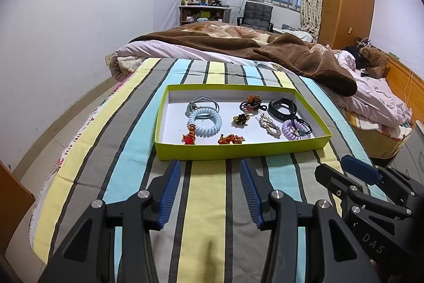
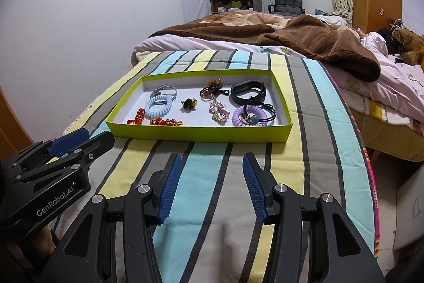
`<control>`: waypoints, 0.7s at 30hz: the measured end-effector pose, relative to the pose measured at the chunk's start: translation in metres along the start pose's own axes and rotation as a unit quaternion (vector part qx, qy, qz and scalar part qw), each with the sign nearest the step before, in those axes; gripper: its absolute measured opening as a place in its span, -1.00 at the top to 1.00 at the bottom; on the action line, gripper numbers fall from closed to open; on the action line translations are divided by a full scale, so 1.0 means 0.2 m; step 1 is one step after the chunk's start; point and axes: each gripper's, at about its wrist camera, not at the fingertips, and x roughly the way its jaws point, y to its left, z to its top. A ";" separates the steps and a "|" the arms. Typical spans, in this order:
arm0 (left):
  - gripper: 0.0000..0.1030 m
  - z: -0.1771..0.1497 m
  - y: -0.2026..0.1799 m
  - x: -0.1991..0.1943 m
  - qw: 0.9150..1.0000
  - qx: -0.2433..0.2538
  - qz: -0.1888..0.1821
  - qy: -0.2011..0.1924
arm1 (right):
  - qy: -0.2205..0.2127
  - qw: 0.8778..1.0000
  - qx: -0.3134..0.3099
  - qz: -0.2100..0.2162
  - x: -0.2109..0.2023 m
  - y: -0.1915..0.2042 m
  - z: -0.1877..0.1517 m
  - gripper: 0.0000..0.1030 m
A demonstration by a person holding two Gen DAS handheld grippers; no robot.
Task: Organize jewelry
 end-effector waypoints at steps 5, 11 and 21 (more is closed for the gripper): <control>0.06 0.00 0.01 0.00 1.000 -0.002 0.002 -0.001 | 0.000 1.000 0.000 0.001 0.00 0.00 0.00 0.05; 0.06 0.00 0.01 0.00 1.000 -0.002 0.002 0.000 | 0.001 1.000 0.001 0.000 0.00 0.01 0.00 0.05; 0.06 0.00 0.01 0.00 1.000 -0.002 0.001 -0.001 | -0.002 1.000 0.002 0.003 0.00 0.01 0.00 0.05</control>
